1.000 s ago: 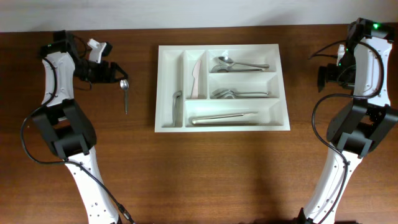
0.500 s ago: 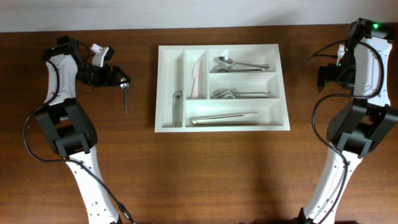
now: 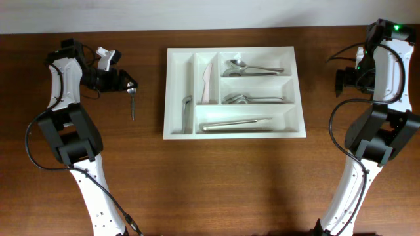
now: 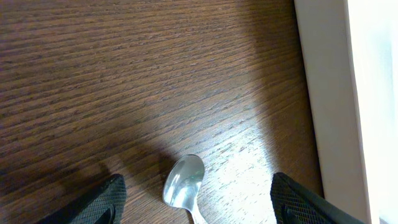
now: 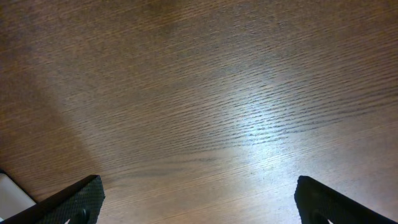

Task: Pack container
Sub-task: 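Close the left gripper around the spoon's neck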

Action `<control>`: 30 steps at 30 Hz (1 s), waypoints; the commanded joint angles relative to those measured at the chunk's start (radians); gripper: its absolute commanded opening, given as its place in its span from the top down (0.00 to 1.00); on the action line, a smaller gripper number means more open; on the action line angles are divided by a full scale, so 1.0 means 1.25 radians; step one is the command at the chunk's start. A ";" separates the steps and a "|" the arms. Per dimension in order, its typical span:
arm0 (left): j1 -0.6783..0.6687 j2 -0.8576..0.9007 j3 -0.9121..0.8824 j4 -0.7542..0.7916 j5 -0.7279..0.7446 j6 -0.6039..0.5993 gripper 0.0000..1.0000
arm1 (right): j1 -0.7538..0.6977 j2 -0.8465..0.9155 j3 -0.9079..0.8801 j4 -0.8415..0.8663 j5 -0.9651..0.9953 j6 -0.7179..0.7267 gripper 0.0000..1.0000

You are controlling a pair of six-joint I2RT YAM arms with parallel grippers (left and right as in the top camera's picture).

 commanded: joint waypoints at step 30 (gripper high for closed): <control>-0.002 0.020 -0.002 -0.060 0.070 0.061 0.24 | -0.002 -0.034 0.001 0.000 0.007 0.001 0.01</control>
